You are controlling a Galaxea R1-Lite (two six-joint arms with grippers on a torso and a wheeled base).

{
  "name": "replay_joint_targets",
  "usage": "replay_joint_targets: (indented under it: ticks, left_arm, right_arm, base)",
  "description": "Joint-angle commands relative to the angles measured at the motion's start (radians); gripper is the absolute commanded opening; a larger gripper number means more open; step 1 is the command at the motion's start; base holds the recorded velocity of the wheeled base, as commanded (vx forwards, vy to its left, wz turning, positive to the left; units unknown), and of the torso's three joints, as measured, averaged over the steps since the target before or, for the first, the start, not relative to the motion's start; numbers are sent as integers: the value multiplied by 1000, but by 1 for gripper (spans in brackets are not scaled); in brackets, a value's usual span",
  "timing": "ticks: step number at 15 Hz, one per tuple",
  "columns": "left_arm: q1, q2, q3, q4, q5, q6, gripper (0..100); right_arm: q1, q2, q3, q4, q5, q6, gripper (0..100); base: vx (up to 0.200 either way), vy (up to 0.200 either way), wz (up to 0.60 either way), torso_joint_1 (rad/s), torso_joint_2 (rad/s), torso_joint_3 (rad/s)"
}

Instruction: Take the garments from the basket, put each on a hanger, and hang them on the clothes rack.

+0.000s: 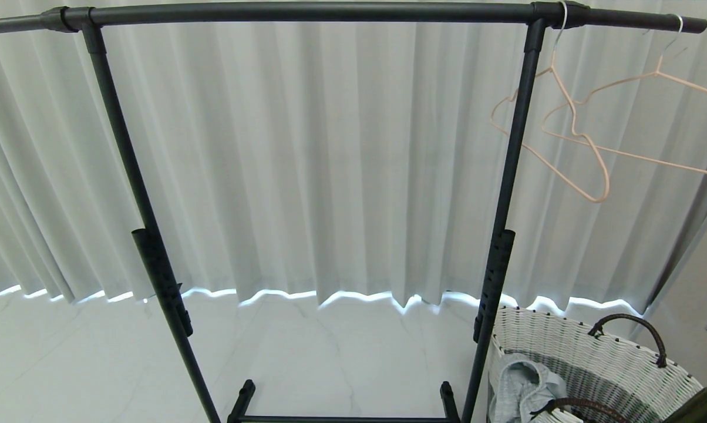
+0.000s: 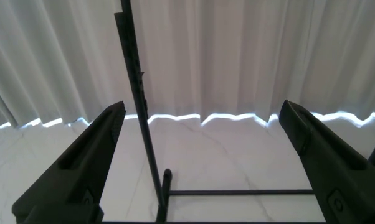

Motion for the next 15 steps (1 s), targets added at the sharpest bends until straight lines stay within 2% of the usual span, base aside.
replay_joint_targets:
  ticks: [1, 3, 5, 9, 15]
  left_arm:
    - [0, 0, 0, 0, 0, 4, 100]
    - [0, 0, 0, 0, 0, 4, 100]
    - [0, 1, 0, 0, 0, 4, 100]
    - [0, 0, 0, 0, -1, 4, 100]
    - [0, 0, 0, 0, -1, 1, 100]
  right_arm:
    - [40, -273, -213, 263, 1, 65, 0]
    - [70, -333, -294, 378, 1, 88, 0]
    - [109, -368, -346, 415, 1, 91, 0]
    - [162, -377, -392, 415, 1, 91, 0]
    - [190, -389, -400, 415, 1, 91, 0]
  base:
    - [0, 0, 0, 0, 0, 0]
    - [0, 0, 0, 0, 0, 0]
    - [-100, 0, 0, -4, -1, 1]
    - [-200, 0, 0, 2, 2, 2]
    - [-200, 0, 0, 2, 3, 4]
